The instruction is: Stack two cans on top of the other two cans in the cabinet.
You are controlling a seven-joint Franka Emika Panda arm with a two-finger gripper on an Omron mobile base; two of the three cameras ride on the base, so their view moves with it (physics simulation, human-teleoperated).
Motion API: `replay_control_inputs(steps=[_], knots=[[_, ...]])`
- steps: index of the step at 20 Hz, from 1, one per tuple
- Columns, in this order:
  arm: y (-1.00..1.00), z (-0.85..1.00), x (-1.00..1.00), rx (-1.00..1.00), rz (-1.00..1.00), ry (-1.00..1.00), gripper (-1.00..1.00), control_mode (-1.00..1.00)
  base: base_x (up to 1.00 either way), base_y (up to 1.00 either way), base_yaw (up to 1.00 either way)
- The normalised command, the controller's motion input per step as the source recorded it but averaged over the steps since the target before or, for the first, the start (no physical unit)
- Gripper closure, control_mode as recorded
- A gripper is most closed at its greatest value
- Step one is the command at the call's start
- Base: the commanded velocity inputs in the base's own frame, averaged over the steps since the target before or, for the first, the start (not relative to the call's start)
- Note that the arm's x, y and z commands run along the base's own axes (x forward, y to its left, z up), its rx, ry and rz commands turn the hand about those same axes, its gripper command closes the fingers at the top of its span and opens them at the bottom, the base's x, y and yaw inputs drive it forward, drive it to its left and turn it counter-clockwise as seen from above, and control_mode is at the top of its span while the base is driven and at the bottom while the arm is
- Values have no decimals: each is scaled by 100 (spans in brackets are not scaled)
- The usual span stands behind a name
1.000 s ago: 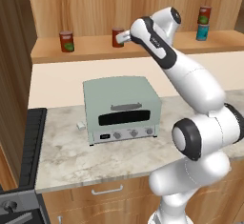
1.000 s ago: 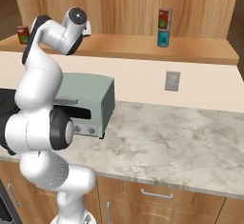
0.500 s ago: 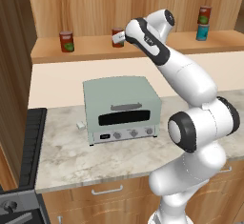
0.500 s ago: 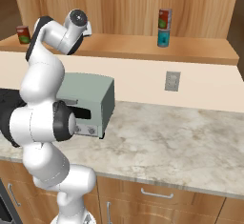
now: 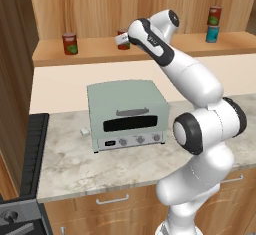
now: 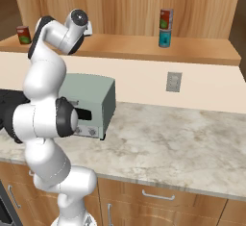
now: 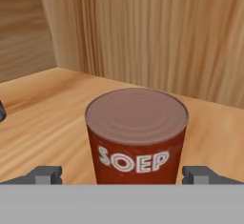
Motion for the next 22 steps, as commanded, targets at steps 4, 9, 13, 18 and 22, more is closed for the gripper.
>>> replay_control_inputs(steps=[4, 9, 13, 18, 22], knots=[[7, -10, 17, 0, 0, -1, -100, -100, 0, 0, 0], [3, -7, 19, 0, 0, -1, -100, -100, 0, 0, 0], [3, -2, 7, 0, 0, -2, 100, -100, 0, 0, 0], [0, -1, -8, 0, 0, -3, 100, -100, 0, 0, 0], [3, 3, -31, 1, 0, -4, 100, -100, 0, 0, 0]])
